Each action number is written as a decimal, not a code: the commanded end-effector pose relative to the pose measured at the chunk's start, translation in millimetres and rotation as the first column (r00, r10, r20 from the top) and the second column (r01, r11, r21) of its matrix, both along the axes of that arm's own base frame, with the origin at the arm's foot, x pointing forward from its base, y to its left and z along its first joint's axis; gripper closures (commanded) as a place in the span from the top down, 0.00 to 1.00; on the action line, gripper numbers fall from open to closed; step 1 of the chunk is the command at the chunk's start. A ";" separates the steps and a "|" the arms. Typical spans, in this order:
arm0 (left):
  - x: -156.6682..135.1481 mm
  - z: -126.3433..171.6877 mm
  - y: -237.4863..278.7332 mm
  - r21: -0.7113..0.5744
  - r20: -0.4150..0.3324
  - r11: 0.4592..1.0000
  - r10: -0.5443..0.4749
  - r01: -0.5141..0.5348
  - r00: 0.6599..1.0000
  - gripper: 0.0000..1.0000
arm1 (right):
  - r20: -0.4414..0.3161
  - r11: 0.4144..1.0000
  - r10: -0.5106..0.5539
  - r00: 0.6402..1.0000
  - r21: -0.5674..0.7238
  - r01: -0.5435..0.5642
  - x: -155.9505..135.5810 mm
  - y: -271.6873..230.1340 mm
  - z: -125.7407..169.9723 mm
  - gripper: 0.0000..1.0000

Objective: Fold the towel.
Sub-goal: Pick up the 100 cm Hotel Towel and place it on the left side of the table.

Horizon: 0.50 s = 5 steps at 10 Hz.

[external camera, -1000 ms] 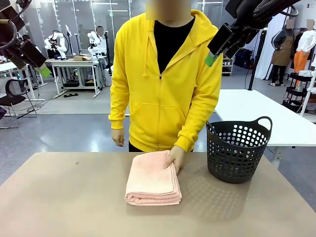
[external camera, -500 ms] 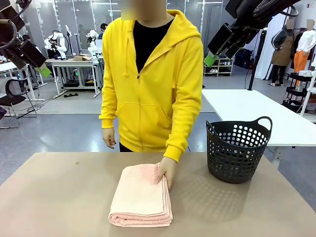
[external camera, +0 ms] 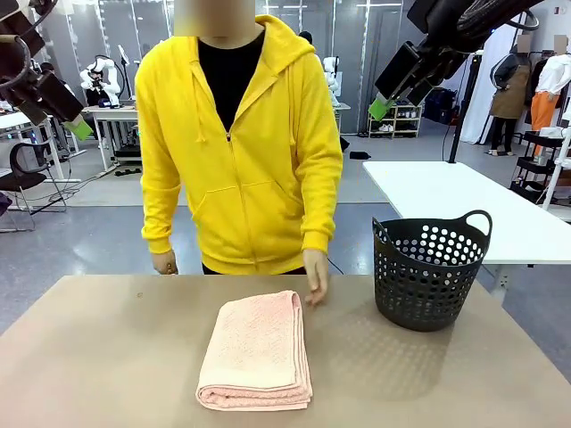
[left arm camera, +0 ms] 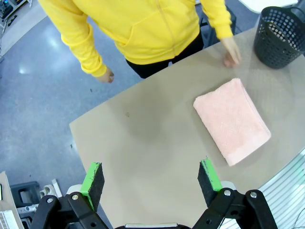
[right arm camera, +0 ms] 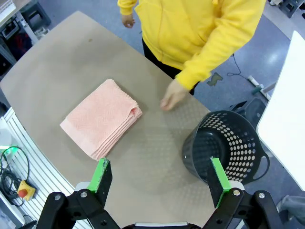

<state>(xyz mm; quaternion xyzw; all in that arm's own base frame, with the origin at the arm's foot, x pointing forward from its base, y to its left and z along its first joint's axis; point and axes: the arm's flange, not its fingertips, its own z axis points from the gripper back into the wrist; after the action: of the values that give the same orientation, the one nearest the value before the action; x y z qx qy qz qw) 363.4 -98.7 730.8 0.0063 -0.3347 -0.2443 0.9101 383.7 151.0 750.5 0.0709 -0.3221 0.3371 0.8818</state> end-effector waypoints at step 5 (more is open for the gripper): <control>0.8 4.6 -1.3 -0.008 -0.018 1.000 0.008 -0.009 1.000 1.00 | -0.008 1.000 -0.007 1.000 -0.005 0.007 0.6 0.2 0.7 1.00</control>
<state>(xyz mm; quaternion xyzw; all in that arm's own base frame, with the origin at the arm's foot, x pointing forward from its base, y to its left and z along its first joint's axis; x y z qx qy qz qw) 363.4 -98.7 730.8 0.0063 -0.3347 -0.2443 0.9101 383.7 151.0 750.5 0.0709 -0.3221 0.3371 0.8818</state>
